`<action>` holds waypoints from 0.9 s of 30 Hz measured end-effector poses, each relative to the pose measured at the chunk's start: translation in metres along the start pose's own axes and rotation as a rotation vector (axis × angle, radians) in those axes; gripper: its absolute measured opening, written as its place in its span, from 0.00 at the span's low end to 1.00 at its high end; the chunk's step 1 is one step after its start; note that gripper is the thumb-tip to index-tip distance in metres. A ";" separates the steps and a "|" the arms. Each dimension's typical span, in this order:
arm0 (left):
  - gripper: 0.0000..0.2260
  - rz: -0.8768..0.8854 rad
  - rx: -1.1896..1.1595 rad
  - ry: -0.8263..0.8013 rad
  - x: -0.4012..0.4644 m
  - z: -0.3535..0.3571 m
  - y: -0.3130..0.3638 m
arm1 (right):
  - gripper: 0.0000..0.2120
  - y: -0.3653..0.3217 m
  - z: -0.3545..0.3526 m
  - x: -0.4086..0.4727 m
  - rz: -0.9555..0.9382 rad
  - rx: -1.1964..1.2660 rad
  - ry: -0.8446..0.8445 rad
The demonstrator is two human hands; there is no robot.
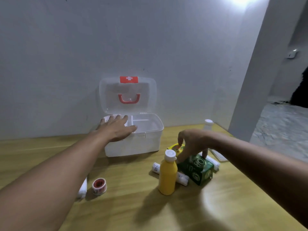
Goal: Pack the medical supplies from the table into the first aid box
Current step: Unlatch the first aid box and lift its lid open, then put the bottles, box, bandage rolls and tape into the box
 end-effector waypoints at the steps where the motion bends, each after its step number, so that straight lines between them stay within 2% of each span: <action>1: 0.33 0.004 -0.005 -0.013 -0.002 0.000 0.001 | 0.35 0.002 0.004 0.000 0.009 0.015 -0.003; 6: 0.32 0.013 -0.002 -0.014 0.000 -0.003 0.000 | 0.45 0.014 0.011 -0.002 0.041 0.073 -0.078; 8: 0.32 -0.004 0.001 0.010 0.003 -0.005 -0.004 | 0.45 0.018 0.012 -0.003 0.061 0.078 -0.116; 12: 0.32 -0.014 0.055 0.008 0.006 -0.001 -0.008 | 0.40 0.019 -0.019 -0.010 0.073 0.032 -0.032; 15: 0.31 -0.013 0.059 0.002 0.006 0.002 -0.007 | 0.31 0.006 -0.072 -0.011 0.036 -0.133 0.178; 18: 0.30 -0.012 0.059 -0.003 0.007 0.001 -0.007 | 0.26 -0.026 -0.109 -0.010 -0.079 -0.196 0.368; 22: 0.31 -0.021 0.040 0.016 0.008 -0.001 -0.008 | 0.23 -0.078 -0.118 0.008 -0.259 -0.246 0.439; 27: 0.34 -0.009 0.048 0.036 0.014 0.002 -0.012 | 0.18 -0.117 -0.091 0.058 -0.322 -0.348 0.401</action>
Point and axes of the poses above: each hand's wrist, its own x-axis towards the middle knuckle, its own z-axis out of the palm, y = z × x, the point moved 8 cm from there along x, towards the middle knuckle, and after that the axes turned 1 degree about x, right-handed, at the moved point
